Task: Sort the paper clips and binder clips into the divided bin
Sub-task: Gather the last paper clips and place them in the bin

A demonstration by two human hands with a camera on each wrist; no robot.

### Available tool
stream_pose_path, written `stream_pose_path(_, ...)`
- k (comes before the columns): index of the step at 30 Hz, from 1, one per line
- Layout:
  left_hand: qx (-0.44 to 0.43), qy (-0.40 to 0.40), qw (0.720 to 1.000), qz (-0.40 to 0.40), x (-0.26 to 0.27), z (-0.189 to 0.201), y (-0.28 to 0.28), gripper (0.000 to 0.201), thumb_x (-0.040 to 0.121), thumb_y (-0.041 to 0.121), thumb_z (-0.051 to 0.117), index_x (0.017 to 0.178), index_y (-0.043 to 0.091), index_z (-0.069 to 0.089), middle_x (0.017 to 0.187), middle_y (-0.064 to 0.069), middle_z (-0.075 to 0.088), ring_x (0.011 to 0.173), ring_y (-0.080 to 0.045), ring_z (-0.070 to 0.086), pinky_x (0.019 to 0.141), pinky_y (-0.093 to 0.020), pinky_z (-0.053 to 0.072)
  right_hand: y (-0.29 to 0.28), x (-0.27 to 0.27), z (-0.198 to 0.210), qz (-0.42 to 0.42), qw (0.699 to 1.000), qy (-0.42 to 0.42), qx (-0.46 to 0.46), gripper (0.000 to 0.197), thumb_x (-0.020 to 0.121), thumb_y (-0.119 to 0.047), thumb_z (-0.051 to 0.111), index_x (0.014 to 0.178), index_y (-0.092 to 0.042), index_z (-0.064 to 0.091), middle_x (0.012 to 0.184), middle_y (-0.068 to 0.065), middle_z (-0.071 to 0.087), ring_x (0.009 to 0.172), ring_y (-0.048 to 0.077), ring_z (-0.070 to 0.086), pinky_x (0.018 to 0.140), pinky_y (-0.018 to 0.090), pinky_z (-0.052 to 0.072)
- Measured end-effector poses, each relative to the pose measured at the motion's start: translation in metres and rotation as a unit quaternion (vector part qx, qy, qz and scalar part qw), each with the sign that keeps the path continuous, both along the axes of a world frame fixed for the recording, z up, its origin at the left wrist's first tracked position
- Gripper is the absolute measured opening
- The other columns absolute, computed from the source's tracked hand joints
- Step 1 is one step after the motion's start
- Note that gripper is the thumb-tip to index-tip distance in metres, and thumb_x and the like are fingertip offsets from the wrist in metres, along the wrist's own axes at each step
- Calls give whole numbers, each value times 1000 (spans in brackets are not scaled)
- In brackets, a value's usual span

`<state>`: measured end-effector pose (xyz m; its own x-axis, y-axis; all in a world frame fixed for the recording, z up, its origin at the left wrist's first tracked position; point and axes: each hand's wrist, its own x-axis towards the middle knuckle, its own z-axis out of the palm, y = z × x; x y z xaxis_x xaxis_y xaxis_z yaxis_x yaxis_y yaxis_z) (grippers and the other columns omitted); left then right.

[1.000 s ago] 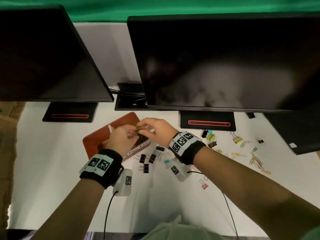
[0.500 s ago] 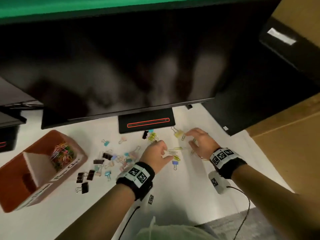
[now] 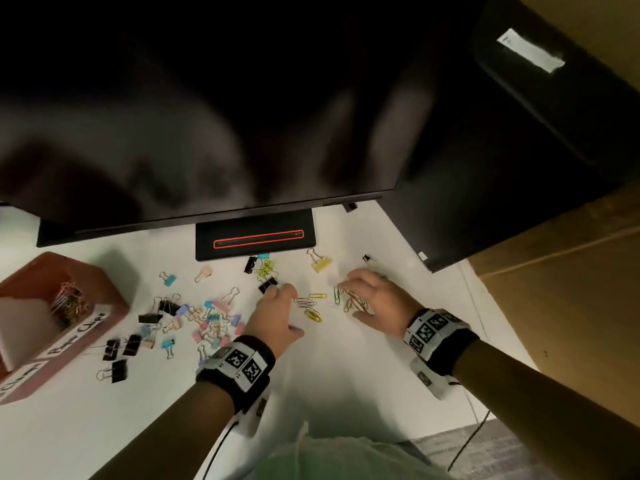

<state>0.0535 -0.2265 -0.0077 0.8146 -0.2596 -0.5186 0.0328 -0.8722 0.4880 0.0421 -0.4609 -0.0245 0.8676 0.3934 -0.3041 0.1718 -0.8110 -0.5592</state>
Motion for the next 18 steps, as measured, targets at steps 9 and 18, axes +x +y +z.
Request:
stream_pose_path(9,35,-47,996,-64,7,-9,-20,36,87,12,58,121,9,50,124,-9,47,103,-24,57,94,-29,45,-12,-15,3,-105,990,93,17,51,82,-12,68,128,-20,49,123,0,49,96,12,51,96,35,49)
stream_pose_path(18,-21,-70,996,-58,4,-13,-28,65,77,19,71,134,17,40,131,-6,37,119,-23,45,105,-33,40,14,2,4,-43,999,18,-21,64,79,-22,71,136,-20,41,131,4,38,115,23,48,102,35,44)
